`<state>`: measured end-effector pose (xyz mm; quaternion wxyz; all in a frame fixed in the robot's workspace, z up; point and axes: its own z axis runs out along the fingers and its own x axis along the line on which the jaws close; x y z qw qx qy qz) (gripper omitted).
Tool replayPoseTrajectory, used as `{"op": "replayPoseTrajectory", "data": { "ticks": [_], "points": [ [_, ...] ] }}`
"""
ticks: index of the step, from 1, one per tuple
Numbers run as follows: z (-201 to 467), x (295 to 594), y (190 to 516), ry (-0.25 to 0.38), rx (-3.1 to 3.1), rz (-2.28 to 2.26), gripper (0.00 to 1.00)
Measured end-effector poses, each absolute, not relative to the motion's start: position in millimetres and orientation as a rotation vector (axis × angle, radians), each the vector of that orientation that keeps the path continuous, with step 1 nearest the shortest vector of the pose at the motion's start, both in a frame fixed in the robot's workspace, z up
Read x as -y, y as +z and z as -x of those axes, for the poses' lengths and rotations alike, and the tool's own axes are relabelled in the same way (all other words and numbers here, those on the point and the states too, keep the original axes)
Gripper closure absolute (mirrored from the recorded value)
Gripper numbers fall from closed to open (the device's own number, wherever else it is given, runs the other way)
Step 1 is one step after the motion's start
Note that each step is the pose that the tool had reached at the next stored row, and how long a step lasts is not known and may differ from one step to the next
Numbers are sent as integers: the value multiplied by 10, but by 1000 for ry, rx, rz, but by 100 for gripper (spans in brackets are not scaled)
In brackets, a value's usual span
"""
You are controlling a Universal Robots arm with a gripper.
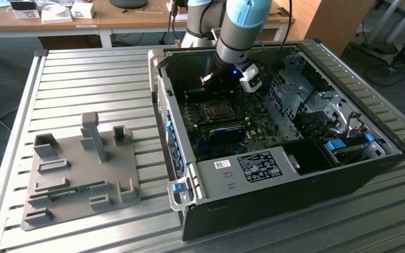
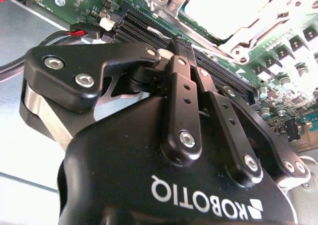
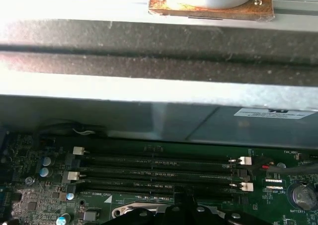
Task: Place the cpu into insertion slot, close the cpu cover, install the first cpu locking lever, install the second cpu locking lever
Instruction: 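Install the first cpu locking lever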
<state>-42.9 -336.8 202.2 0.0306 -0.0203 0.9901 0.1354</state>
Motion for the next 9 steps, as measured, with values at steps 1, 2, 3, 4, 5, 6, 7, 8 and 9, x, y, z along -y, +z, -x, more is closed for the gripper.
{"op": "replayPoseTrajectory", "data": {
  "ticks": [1,2,3,4,5,6,7,8,9],
  "points": [
    [429,3368,2022,417,-3051,63,89],
    [429,3368,2022,417,-3051,62,89],
    [429,3368,2022,417,-3051,54,89],
    [430,3368,2022,416,-3050,41,89],
    [429,3368,2022,416,-3049,27,89],
    [429,3368,2022,415,-3048,18,89],
    [429,3368,2022,415,-3048,16,89],
    [429,3368,2022,415,-3048,15,89],
    [429,3368,2022,415,-3048,15,89]
  ]
}}
